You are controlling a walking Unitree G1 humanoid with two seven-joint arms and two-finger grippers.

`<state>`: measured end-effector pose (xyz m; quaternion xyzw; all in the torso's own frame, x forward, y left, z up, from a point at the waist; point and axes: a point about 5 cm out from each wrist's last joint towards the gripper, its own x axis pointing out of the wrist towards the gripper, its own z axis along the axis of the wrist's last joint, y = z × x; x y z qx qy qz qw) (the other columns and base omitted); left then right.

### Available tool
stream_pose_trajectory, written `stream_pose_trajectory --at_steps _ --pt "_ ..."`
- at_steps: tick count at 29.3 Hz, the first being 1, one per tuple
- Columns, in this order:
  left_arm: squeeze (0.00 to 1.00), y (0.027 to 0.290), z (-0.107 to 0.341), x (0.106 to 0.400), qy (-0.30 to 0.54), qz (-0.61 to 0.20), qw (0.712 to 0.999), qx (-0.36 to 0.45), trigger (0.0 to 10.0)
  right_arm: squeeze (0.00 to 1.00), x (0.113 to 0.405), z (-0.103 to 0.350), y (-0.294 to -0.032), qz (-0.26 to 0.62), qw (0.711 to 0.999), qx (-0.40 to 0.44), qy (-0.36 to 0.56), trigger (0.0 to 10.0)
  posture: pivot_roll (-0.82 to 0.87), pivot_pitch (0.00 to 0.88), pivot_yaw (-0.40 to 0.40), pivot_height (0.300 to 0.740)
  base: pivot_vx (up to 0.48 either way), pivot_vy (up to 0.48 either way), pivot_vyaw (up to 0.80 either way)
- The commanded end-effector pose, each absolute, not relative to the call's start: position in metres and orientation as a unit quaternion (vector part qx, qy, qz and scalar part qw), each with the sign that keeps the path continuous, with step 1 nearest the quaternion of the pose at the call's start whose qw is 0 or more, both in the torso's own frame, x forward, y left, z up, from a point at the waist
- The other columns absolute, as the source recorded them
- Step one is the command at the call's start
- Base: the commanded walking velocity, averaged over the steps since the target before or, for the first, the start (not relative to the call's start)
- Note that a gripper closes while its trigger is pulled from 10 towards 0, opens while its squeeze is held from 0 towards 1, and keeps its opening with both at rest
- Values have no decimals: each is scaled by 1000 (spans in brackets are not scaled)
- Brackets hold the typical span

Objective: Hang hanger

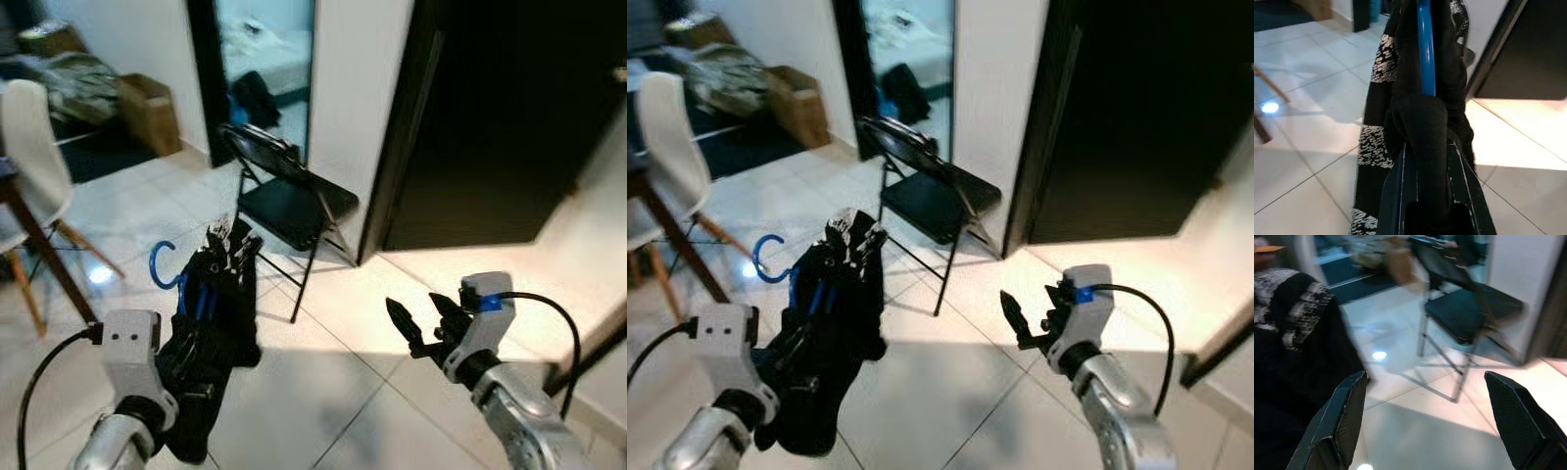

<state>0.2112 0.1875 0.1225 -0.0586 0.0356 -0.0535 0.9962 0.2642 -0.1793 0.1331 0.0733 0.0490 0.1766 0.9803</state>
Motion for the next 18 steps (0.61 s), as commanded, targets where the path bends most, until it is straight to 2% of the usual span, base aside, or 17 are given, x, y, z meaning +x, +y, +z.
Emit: stream_pose_trajectory --at_steps 1,9,18 --pt "0 186 127 212 22 -62 996 -55 10000 0 263 127 -184 167 981 75 59 10000 67 13 -62 740 0 0 738" --pt "0 175 127 218 30 -129 988 -74 10000 0 265 128 -184 164 982 75 55 10000 68 9 -56 740 0 0 738" --pt "0 173 127 222 37 -147 985 -87 10000 0 266 128 -190 133 986 88 49 10000 70 4 -50 740 0 0 738"
